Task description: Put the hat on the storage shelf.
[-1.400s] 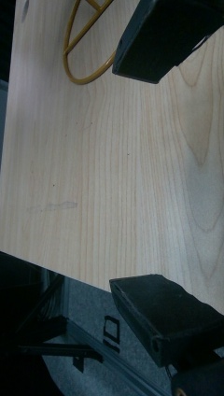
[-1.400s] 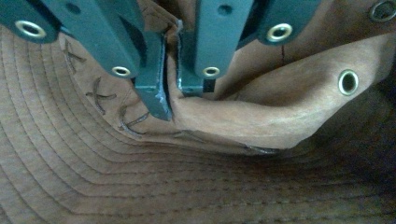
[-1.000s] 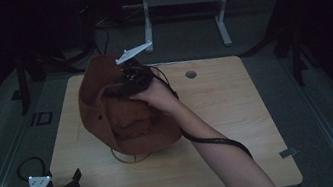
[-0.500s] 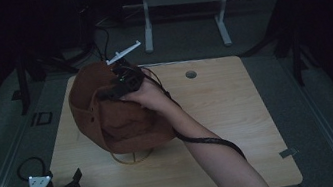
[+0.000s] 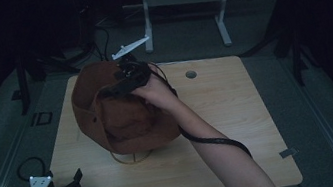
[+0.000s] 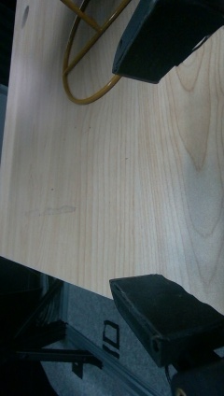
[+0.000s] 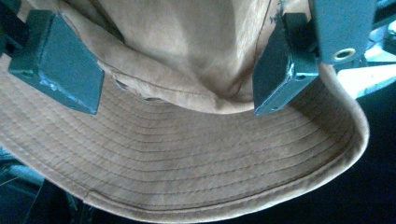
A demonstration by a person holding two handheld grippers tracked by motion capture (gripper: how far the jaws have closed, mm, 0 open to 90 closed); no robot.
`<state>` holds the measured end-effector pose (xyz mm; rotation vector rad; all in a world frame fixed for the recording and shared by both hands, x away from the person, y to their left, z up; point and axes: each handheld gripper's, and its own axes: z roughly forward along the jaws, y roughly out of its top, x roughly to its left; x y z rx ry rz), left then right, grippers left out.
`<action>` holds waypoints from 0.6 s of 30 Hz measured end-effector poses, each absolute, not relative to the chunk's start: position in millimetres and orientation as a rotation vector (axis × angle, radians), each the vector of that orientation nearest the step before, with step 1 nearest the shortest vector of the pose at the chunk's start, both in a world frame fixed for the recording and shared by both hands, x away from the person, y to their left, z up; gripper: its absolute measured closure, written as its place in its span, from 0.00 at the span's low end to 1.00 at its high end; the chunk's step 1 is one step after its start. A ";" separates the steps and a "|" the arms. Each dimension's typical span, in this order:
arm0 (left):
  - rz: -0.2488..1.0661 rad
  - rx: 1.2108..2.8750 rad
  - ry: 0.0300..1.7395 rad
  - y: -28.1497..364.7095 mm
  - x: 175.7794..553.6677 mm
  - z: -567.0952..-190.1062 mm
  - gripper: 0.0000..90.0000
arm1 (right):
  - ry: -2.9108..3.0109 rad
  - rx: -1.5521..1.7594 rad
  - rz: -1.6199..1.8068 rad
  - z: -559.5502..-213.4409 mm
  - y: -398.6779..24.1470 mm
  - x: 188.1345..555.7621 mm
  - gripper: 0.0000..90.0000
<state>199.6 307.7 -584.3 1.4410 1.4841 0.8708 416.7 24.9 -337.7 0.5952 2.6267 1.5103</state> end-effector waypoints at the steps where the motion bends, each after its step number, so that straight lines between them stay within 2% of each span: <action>1: 0.870 1.444 1.482 307.6 199.4 -584.3 0.02 | 2.628 0.588 1.510 -337.7 23.2 415.7 0.18; 18: 0.869 1.474 1.454 300.8 201.1 -584.9 0.02 | 2.611 0.458 1.469 -357.5 -46.6 399.7 0.18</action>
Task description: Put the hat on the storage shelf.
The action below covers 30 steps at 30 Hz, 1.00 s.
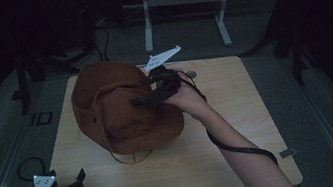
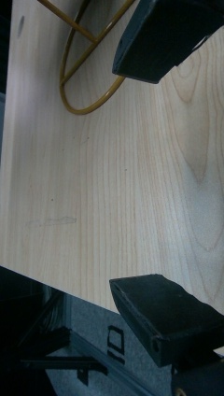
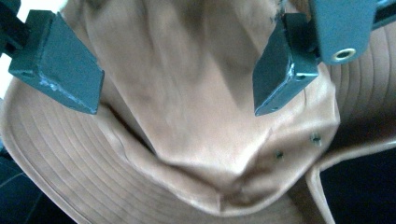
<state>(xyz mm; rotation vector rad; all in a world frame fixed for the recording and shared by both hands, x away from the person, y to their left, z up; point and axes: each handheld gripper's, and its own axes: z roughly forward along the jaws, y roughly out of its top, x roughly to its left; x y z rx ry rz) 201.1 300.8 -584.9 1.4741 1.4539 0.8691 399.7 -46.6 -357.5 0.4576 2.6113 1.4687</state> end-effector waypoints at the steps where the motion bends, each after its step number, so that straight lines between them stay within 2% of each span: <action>1: 0.865 1.477 1.455 300.1 201.6 -585.3 0.02 | 2.609 0.457 1.468 -358.7 -50.0 399.1 0.18; 15: 0.881 1.507 1.442 296.5 200.2 -586.6 0.02 | 2.557 0.534 1.451 -386.1 -122.5 386.5 0.18; 30: 0.893 1.509 1.431 292.8 199.9 -585.1 0.02 | 2.503 0.682 1.412 -434.6 -185.5 383.4 0.18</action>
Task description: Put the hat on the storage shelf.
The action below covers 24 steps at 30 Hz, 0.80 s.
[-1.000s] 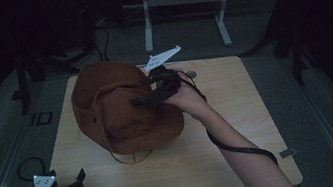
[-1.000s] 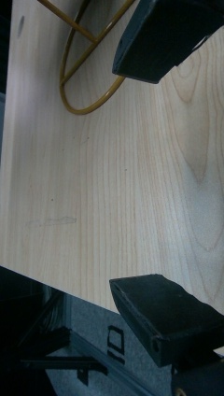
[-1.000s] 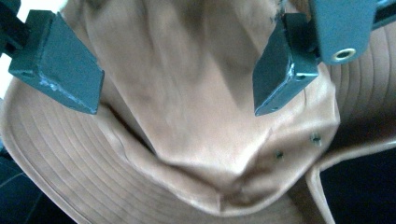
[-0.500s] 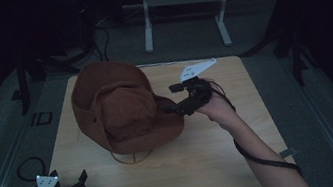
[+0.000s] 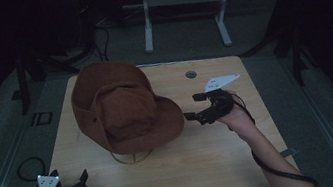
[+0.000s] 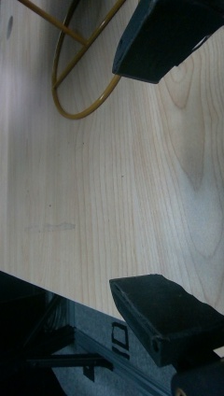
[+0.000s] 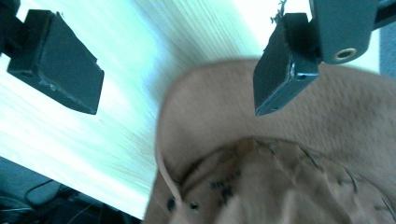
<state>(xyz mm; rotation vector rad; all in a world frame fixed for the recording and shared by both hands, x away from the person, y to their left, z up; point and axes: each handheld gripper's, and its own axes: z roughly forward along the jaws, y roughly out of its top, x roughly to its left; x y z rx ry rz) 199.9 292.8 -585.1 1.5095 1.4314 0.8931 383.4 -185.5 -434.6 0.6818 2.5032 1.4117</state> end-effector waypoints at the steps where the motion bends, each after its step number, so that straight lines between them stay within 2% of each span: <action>1: 0.895 1.514 1.430 292.5 199.8 -585.0 0.02 | 2.496 0.694 1.413 -438.2 -189.3 382.2 0.18; 13: 0.894 1.524 1.427 291.2 200.2 -584.8 0.02 | 2.529 0.793 1.355 -494.1 -221.5 374.7 0.18; 24: 0.890 1.524 1.424 290.9 200.1 -584.8 0.02 | 2.503 0.782 1.386 -540.9 -246.8 348.4 0.18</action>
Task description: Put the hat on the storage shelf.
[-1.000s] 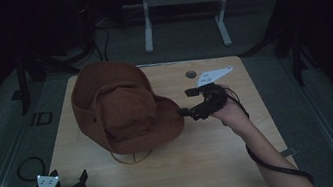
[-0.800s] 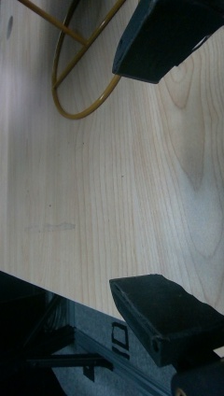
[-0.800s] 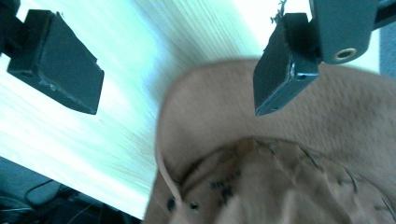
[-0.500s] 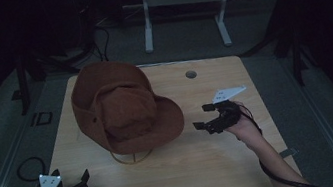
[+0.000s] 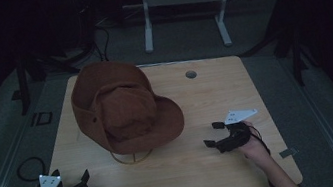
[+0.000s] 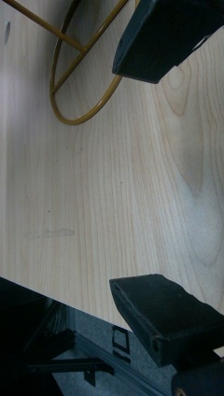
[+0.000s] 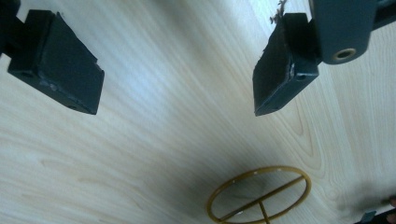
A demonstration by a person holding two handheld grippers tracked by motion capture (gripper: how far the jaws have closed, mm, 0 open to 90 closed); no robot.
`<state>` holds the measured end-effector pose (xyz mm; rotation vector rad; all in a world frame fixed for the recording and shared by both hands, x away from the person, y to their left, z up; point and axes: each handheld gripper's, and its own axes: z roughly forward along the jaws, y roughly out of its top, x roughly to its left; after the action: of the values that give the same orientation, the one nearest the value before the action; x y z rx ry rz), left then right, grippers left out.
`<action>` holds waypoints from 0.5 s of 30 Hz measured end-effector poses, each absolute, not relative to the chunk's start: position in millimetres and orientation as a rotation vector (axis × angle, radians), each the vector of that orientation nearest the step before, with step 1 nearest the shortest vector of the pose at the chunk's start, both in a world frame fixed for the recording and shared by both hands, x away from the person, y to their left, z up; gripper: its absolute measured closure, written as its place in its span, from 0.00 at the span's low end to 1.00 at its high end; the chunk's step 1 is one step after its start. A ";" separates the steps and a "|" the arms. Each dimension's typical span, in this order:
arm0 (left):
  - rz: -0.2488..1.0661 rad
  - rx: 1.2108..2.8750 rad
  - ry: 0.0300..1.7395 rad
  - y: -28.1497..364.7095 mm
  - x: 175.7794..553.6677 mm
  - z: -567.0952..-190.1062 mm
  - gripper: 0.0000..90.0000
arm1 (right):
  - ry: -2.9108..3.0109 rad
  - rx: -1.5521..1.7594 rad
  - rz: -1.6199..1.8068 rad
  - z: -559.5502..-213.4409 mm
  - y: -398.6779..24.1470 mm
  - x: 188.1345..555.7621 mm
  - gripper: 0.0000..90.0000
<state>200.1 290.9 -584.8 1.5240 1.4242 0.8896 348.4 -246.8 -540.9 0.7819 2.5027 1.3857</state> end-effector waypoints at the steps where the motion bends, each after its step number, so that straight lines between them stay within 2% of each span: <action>1: 0.888 1.525 1.425 290.9 200.2 -584.7 0.02 | 2.496 0.784 1.387 -544.1 -248.5 345.7 0.18; 15: 0.882 1.528 1.422 290.5 200.2 -585.0 0.02 | 2.429 0.832 1.354 -562.5 -276.8 316.8 0.18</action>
<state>200.2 290.5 -585.0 1.5282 1.4225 0.8821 316.8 -276.8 -562.5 0.8320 2.4285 1.3540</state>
